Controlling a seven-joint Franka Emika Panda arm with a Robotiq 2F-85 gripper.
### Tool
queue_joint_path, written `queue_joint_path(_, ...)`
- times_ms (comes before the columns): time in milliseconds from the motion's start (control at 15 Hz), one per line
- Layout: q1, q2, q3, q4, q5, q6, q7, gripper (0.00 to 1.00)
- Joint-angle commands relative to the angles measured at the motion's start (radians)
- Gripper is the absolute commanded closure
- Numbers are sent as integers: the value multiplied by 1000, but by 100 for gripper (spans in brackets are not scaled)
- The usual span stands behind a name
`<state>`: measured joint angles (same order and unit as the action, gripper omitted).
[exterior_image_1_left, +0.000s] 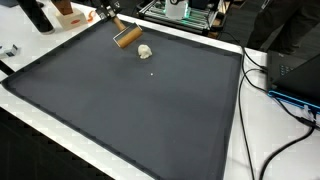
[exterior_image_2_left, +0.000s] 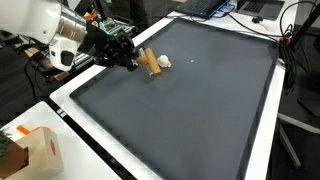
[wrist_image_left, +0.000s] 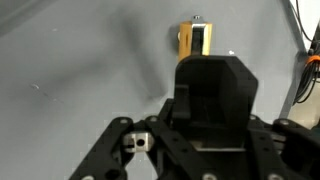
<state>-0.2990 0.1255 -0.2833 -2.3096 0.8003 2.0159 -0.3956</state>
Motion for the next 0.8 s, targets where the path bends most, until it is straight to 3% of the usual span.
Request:
queue_joint_path(0, 8, -12, 8, 20, -30, -3, 129, 76)
queue_joint_path(333, 34, -29, 24, 50, -94, 3, 305, 76)
queue_joint_path(733, 92, -62, 66, 108, -253, -13, 578, 76)
